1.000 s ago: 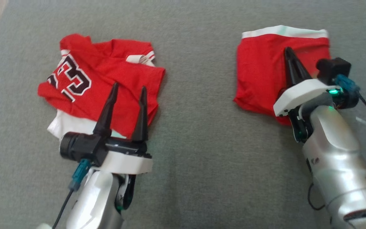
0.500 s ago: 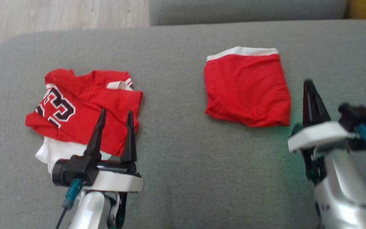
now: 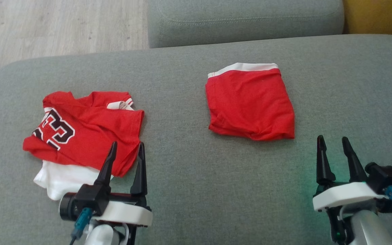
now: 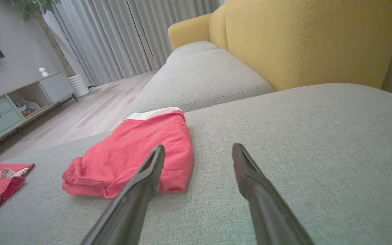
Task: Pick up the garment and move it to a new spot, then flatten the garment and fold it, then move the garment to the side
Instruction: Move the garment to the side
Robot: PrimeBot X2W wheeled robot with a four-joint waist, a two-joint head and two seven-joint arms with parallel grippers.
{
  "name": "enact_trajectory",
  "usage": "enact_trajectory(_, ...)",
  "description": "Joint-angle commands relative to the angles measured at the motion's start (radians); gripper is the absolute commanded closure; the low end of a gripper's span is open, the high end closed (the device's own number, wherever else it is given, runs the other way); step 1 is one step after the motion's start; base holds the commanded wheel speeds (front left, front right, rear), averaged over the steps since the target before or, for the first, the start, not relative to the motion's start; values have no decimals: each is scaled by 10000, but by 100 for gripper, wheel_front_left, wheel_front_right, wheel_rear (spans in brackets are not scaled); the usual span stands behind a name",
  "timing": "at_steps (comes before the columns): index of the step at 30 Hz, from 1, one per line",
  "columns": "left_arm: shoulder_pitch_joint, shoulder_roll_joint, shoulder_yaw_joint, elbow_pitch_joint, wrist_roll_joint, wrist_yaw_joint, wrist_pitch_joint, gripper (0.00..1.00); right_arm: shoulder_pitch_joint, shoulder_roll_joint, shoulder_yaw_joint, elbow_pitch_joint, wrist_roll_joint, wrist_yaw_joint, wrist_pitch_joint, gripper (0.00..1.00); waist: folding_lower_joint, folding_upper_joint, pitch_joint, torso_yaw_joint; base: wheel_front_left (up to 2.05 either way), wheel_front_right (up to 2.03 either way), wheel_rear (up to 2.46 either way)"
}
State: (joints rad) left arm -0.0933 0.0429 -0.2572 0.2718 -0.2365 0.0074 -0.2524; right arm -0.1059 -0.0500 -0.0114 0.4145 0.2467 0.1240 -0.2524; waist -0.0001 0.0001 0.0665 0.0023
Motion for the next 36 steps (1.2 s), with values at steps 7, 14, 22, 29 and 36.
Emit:
enact_trajectory(7, -304, 74, 279, -255, 77, -71, -93, 0, -331, -3, 156, -493, 11, 67, -93, 0, 1, -1, 139, 23, 0, 0, 0)
enact_trajectory(14, -709, 74, 169, -420, 128, -111, -93, 0, -1323, -3, -261, -266, -528, 67, 359, 0, 1, -1, 855, 289, 0, 0, 0)
enact_trajectory(22, -1239, 74, -61, -317, 140, -203, -94, 0, -3497, -3, -682, 1471, -789, 67, 1882, 0, 1, -1, 1770, 859, 0, 0, 0)
enact_trajectory(29, -1482, 74, -338, -238, 54, -150, -94, 0, -4982, -3, -1207, 3555, -885, 67, 2893, 0, 1, -1, 2080, 1310, 0, 0, 0)
enact_trajectory(36, -1544, 74, -401, -195, 18, -110, -94, 0, -5736, -131, -1092, 5299, -1391, 67, 3511, 53, 1, -1, 2131, 1502, 0, 0, 0)
